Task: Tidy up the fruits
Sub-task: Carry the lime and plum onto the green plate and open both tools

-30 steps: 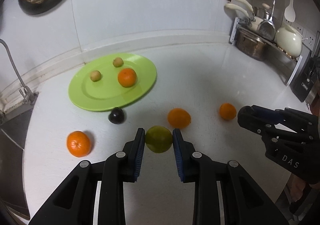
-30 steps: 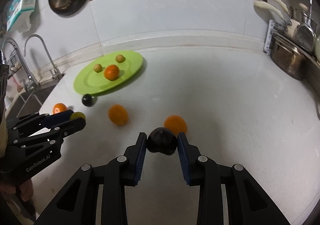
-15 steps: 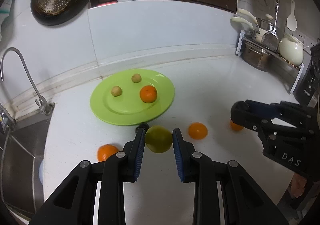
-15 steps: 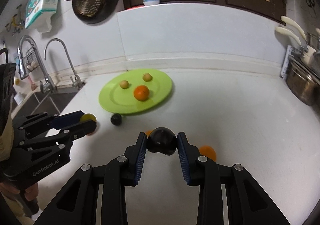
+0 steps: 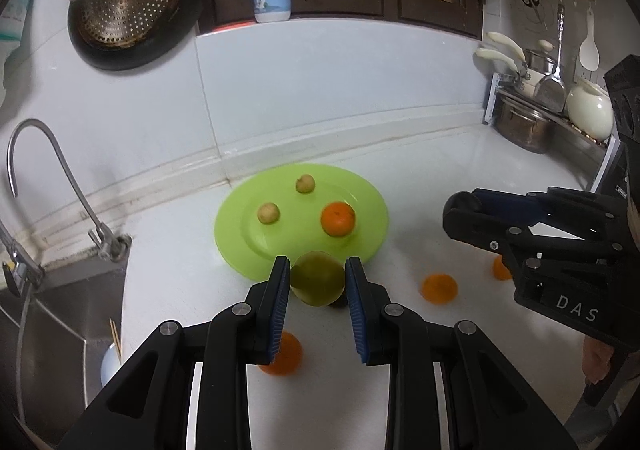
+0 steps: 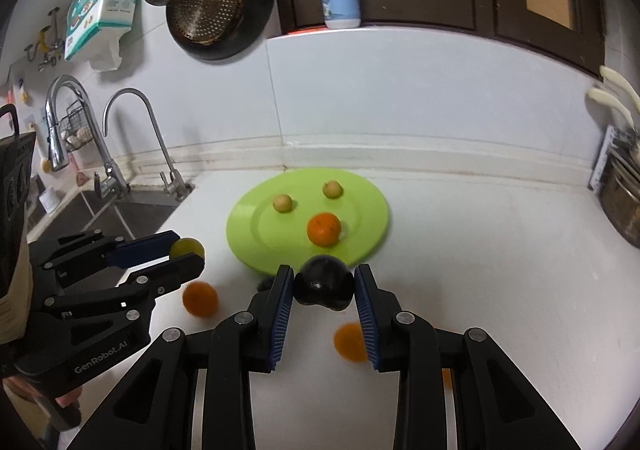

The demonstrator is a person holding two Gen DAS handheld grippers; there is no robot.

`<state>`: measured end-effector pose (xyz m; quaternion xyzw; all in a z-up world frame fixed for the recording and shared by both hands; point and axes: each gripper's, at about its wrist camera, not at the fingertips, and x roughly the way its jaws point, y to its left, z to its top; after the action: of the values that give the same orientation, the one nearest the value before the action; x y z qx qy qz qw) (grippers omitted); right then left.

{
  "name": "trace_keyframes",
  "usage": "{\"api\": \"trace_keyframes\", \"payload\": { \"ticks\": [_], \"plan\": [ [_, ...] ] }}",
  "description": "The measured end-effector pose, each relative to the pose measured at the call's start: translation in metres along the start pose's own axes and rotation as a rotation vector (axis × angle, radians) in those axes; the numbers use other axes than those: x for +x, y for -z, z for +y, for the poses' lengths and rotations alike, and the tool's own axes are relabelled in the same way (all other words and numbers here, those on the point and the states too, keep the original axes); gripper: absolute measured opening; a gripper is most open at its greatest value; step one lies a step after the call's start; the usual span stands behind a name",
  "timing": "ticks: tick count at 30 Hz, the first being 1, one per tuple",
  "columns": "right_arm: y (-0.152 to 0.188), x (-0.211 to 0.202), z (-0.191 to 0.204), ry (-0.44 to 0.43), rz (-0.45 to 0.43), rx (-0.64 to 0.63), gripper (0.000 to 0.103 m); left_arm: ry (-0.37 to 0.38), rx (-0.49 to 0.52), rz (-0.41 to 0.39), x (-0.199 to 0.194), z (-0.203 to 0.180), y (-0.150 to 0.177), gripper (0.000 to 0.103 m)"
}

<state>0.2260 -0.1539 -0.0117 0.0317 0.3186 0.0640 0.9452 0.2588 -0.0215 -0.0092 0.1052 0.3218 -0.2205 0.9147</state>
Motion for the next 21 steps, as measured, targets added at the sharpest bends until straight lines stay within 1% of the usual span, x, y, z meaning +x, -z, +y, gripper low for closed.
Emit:
{"api": "trace_keyframes", "payload": {
  "ticks": [9, 12, 15, 21],
  "plan": [
    [-0.023, 0.037, 0.014, -0.017, 0.02, 0.022, 0.032, 0.04, 0.032, -0.007, 0.023, 0.031, -0.016, 0.028],
    [-0.029, 0.051, 0.018, -0.013, 0.032, 0.026, 0.032, 0.051, 0.043, 0.004, 0.034, 0.04, -0.018, 0.028],
    [-0.032, 0.067, 0.021, -0.019, 0.055, 0.038, 0.032, 0.078, 0.049, 0.026, 0.049, 0.049, -0.019, 0.028],
    [-0.028, 0.102, 0.023, -0.01, 0.115, 0.059, 0.032, 0.114, 0.068, 0.076, 0.082, 0.062, -0.018, 0.028]
  ]
}}
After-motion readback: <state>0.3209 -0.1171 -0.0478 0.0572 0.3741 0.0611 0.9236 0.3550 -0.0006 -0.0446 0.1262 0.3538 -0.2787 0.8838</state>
